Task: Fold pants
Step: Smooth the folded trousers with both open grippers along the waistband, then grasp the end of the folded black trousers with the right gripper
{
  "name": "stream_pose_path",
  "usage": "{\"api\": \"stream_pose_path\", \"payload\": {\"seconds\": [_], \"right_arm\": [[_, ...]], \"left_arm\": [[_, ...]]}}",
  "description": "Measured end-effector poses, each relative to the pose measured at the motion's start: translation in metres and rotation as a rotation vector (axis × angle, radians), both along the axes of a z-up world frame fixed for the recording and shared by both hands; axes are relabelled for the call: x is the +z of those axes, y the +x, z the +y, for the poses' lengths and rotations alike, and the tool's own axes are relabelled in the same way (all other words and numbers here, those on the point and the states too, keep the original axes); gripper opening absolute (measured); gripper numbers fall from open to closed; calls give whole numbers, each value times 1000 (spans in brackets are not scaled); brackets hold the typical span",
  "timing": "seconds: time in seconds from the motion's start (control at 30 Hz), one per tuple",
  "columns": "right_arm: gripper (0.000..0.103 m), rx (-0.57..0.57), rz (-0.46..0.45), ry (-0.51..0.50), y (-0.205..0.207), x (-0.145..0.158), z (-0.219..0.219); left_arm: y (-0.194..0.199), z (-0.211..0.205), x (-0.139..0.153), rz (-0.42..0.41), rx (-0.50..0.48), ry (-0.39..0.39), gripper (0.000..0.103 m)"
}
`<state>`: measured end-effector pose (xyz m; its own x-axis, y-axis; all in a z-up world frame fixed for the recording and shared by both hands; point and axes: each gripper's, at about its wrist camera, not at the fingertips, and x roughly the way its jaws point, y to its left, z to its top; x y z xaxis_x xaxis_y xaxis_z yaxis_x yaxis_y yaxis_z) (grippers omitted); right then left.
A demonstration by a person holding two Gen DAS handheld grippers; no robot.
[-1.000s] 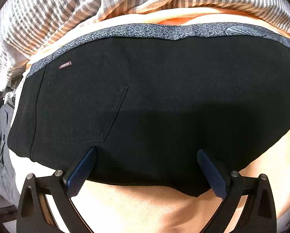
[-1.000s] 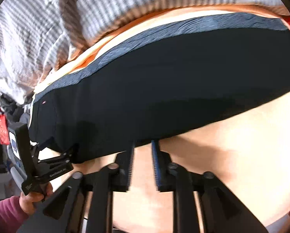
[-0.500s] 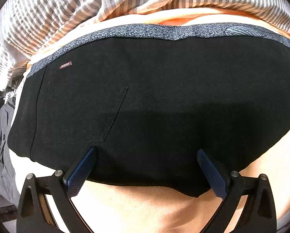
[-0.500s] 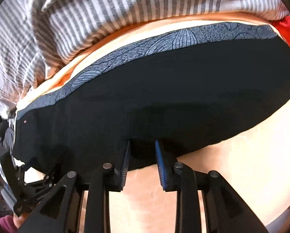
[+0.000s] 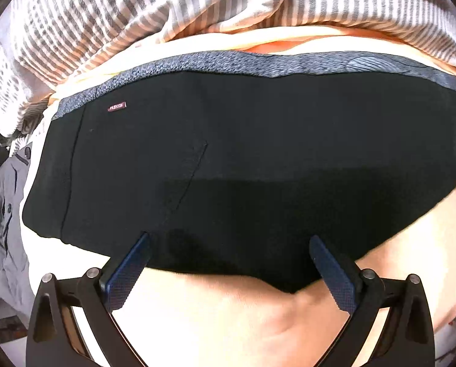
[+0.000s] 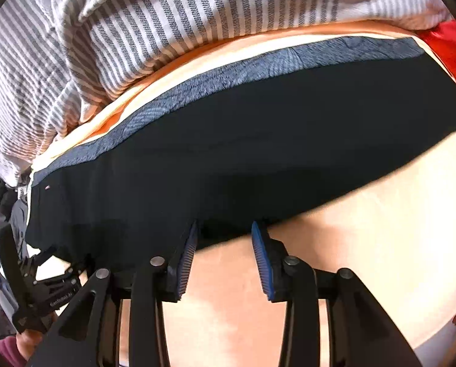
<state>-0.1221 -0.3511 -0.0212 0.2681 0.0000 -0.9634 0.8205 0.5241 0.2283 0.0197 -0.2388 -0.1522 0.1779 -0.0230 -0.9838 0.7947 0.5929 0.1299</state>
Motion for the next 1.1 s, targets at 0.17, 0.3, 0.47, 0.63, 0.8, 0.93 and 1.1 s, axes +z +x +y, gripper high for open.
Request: {"api": "stream_pose_path", "payload": {"seconds": [0.17, 0.3, 0.47, 0.63, 0.8, 0.93, 1.1], "right_arm": [[48, -16, 7, 14, -28, 13, 10], [51, -64, 15, 23, -59, 20, 8], [51, -136, 23, 33, -97, 21, -9], [51, -222, 12, -8, -134, 30, -39], [50, -338, 8, -45, -175, 33, -88], [32, -394, 27, -115, -198, 37, -125], [30, -445, 56, -141, -223, 28, -175]], "left_arm": [[-9, -10, 15, -2, -31, -8, 103], [-19, -30, 25, 20, -38, -24, 103], [-46, -61, 31, 40, -62, -55, 103], [-89, -98, 34, 58, -122, -70, 103], [-120, -139, 34, 67, -131, -82, 103], [-138, -171, 33, 68, -116, -89, 103], [-156, -209, 38, 69, -103, -95, 103]]}}
